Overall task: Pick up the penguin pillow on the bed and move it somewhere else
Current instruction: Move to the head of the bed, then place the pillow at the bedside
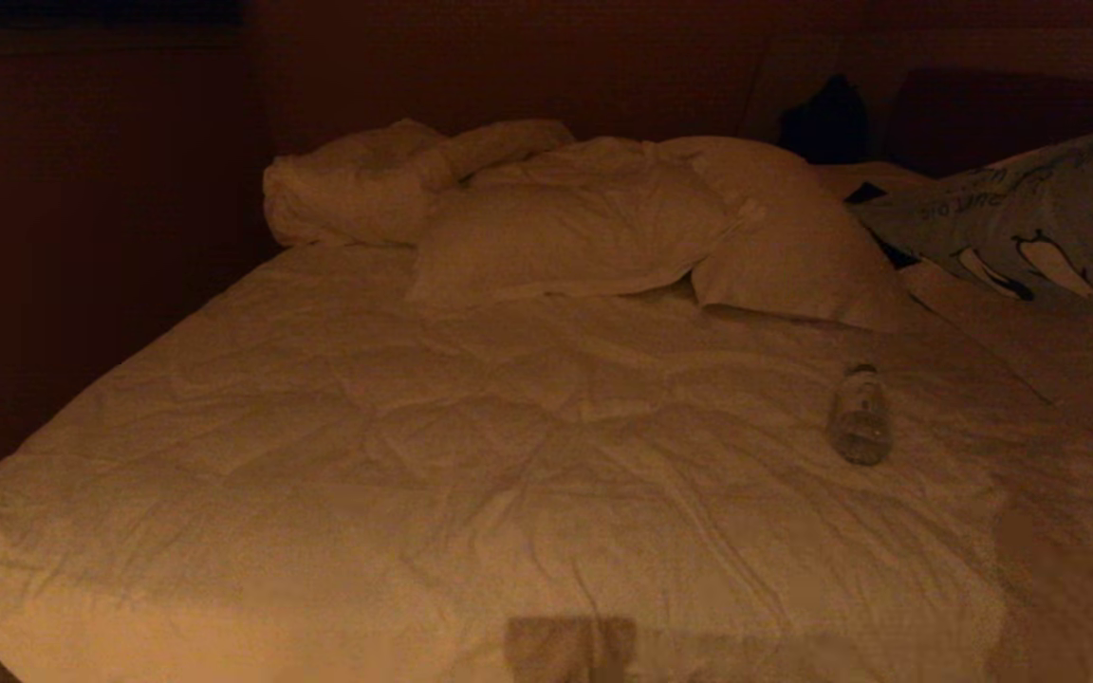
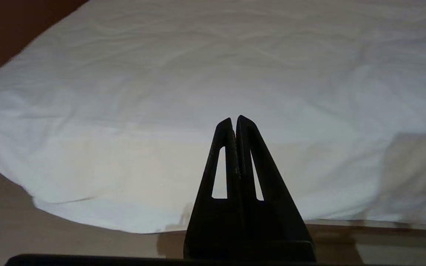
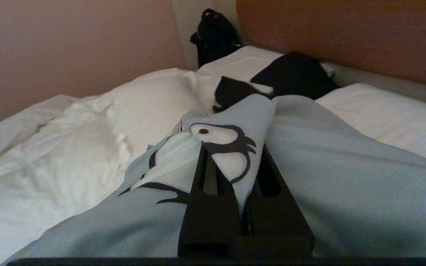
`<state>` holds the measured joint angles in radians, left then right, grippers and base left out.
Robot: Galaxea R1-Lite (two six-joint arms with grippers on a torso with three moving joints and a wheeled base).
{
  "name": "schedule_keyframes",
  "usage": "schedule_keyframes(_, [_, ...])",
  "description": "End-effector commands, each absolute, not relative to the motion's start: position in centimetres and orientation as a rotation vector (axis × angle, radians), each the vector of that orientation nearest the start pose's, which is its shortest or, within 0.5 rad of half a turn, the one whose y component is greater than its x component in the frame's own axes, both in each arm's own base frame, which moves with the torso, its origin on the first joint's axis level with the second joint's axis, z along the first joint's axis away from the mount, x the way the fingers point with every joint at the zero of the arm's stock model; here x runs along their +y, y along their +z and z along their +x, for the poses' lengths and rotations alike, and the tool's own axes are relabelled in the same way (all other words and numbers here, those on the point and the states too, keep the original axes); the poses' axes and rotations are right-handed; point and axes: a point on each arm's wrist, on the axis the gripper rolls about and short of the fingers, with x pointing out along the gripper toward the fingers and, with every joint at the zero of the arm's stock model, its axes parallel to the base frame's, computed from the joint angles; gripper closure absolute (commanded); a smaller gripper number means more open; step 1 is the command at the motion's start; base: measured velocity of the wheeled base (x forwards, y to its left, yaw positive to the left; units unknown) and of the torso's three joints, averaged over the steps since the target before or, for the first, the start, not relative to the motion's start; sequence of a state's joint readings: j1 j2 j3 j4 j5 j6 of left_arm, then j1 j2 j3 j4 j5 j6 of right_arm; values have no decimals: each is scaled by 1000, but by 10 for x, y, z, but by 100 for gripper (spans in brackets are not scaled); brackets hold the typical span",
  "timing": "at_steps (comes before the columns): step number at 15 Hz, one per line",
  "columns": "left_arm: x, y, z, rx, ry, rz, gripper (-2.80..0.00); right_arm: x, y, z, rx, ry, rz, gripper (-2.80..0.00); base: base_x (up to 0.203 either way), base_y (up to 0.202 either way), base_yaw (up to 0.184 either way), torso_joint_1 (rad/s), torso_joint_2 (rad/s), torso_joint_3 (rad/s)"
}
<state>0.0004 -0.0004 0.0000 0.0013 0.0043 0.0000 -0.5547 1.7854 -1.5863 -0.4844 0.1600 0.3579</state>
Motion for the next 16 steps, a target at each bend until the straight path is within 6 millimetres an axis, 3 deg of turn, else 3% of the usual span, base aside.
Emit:
schedule_keyframes(1, [0,75,-23,2,5,0,0,-186,358,304,-332,-341,256,0,0,-196,2,3,-2,2])
schedule_keyframes(8, [0,75,-23,2,6,0,0,-201,360,315,-321,-369,318,0,0,-194,0,4,2,3])
schedule_keyframes(16, [0,75,-23,2,5,0,0,-217,348,337,-275,-372,382,0,0,-193,0,1,1,2])
